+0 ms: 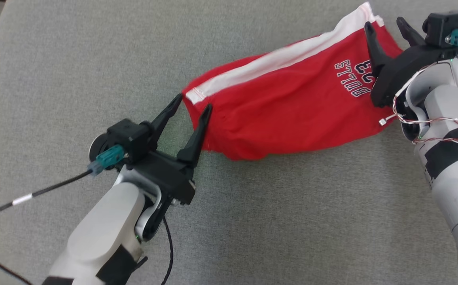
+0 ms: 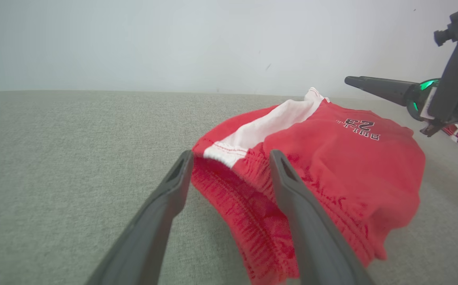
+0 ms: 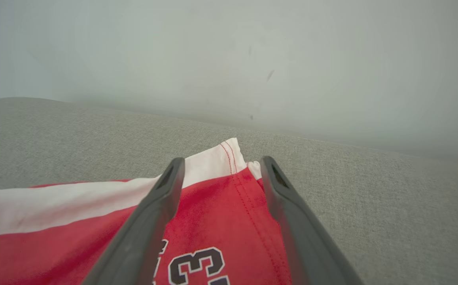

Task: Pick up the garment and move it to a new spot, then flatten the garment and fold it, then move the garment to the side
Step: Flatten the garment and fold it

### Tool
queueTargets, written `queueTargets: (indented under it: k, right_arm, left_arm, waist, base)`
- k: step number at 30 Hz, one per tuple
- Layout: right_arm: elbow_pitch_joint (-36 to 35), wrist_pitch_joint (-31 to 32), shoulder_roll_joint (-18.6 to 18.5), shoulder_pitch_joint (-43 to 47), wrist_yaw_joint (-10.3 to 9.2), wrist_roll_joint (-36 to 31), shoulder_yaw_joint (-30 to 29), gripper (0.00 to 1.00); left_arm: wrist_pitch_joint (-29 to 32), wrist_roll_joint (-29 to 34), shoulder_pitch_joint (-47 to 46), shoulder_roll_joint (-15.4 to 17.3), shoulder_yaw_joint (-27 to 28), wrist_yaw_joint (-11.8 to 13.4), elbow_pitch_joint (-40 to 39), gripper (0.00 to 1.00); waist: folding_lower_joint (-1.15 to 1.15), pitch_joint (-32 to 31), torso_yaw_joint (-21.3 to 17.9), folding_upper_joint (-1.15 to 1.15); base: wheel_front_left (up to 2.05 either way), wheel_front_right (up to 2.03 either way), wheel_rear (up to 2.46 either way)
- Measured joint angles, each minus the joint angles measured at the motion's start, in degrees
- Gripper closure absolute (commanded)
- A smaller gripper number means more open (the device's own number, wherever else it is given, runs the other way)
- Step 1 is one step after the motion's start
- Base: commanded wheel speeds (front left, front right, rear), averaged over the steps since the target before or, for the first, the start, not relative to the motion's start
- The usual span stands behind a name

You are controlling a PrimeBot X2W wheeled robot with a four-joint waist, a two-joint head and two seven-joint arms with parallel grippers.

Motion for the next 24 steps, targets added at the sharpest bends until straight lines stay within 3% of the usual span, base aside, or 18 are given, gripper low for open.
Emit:
queueTargets:
  k: [6,8,10,11,15,24]
  right_arm:
    - [1.05,-2.41,-1.76,2.17,0.00,3.35,3.49,0.00]
    - [1.47,-2.53,-3.23,4.23,0.00,5.14,4.83,0.00]
    - [1.60,-2.53,-3.68,4.83,0.00,5.82,5.15,0.00]
    - [2.02,-2.52,-4.48,5.80,0.00,6.98,5.50,0.00]
    - [3.08,-2.50,-5.31,7.24,0.00,8.99,6.15,0.00]
    - [7.51,-1.92,-4.89,7.75,0.00,10.82,6.83,0.00]
  left_arm:
    - [0.00,3.70,5.56,0.03,5.97,0.00,-2.01,0.00]
    - [0.00,6.79,9.45,-0.24,11.62,0.02,-5.71,0.00]
    - [0.01,8.13,11.00,-0.48,13.65,0.54,-7.25,0.00]
    - [0.00,10.36,13.86,-1.42,17.89,0.83,-10.27,0.00]
    - [0.01,15.01,18.84,-3.69,24.23,0.90,-15.03,0.00]
    - [0.00,20.61,24.15,-7.70,29.93,0.36,-18.42,0.00]
  waist:
    - [-0.01,-2.60,-1.08,-0.01]
    - [-0.01,-4.00,-1.52,-0.01]
    - [-0.01,-4.42,-1.63,-0.01]
    - [-0.02,-5.05,-1.77,-0.01]
    - [-0.01,-5.37,-1.47,-0.02]
    - [-0.01,-4.56,0.11,-0.01]
  base:
    - [0.00,0.00,0.00]
    - [0.00,0.00,0.00]
    - [0.00,0.00,0.00]
    - [0.00,0.00,0.00]
    - [0.00,0.00,0.00]
    - [0.00,0.00,0.00]
